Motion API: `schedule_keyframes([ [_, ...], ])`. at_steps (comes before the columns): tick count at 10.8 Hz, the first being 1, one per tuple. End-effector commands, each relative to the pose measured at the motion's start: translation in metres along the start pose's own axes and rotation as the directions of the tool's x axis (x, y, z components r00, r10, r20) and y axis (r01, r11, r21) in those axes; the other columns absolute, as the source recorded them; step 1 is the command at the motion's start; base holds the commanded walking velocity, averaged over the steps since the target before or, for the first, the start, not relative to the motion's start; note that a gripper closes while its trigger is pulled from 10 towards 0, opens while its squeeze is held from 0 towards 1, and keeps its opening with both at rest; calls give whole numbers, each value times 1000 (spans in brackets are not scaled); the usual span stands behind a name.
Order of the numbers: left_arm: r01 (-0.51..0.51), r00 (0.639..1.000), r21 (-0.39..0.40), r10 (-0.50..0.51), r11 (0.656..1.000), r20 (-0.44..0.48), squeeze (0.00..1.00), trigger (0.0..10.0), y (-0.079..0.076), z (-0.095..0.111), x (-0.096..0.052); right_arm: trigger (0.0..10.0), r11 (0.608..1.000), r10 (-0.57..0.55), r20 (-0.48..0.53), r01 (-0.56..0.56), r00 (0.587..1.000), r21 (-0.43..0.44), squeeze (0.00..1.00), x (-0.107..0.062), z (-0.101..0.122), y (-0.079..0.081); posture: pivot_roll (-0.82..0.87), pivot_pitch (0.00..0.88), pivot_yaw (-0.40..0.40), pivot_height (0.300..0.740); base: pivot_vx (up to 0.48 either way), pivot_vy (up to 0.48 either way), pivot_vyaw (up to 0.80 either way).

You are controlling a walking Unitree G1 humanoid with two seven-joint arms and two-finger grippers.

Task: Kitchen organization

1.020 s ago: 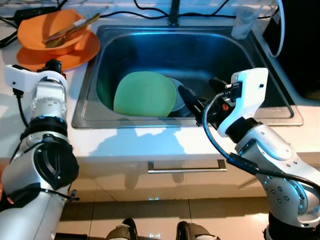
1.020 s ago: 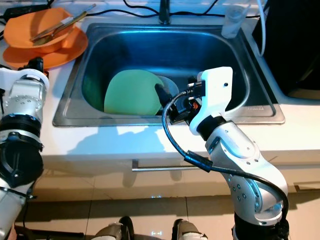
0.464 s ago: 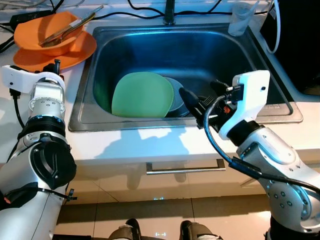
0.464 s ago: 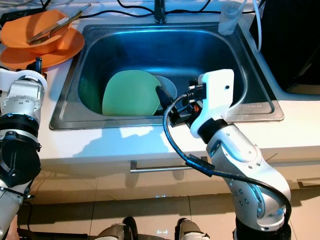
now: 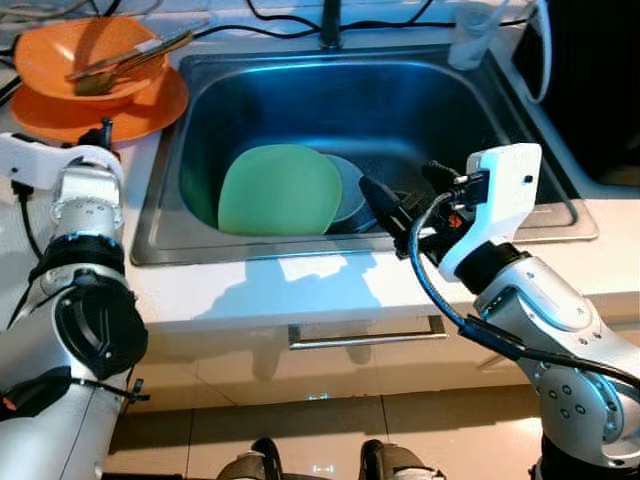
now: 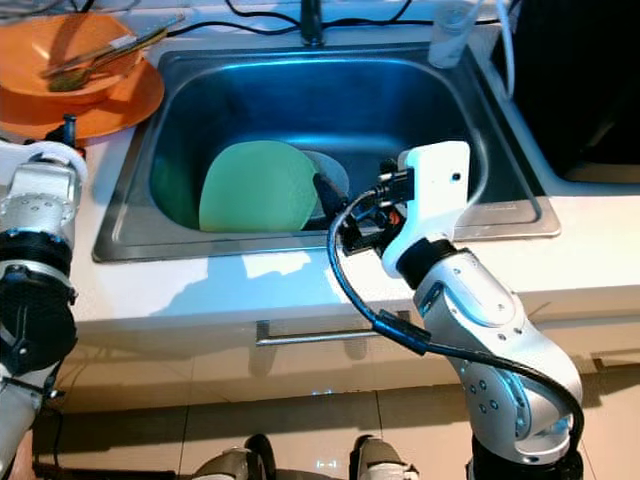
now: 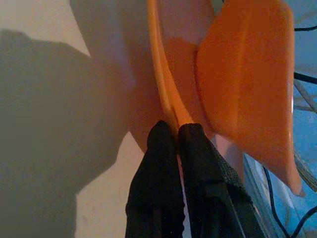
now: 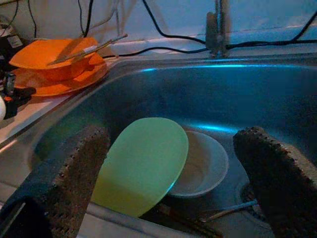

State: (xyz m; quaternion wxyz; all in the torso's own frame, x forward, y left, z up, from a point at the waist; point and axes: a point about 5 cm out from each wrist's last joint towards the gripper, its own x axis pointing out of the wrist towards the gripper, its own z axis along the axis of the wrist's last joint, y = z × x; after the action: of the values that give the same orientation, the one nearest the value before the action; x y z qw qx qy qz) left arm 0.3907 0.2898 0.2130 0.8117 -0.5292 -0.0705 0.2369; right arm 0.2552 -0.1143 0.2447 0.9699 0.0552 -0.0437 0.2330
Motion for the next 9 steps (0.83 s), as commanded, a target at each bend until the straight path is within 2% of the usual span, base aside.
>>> schedule_keyframes([
  [1,-276,941,-7,269,961,-207,0,0,85,-52,-17,10000,1000,16,-1,-16,1000,-3,0,0,2,0,-380,270,-72,740,0,0,0],
  [4,-303,936,-61,286,951,-204,0,0,96,-51,-20,10000,998,59,-18,-59,998,-7,0,7,1,0,-359,256,-129,740,0,0,0],
  [7,-268,953,-183,233,946,-191,0,0,99,-56,-23,10000,994,103,-25,-103,994,-25,0,14,5,-2,-342,236,-162,740,0,0,0],
  [9,-264,955,-187,229,946,-191,0,0,104,-59,-27,10000,992,127,-29,-128,992,-24,0,18,4,0,-322,228,-176,740,0,0,0],
])
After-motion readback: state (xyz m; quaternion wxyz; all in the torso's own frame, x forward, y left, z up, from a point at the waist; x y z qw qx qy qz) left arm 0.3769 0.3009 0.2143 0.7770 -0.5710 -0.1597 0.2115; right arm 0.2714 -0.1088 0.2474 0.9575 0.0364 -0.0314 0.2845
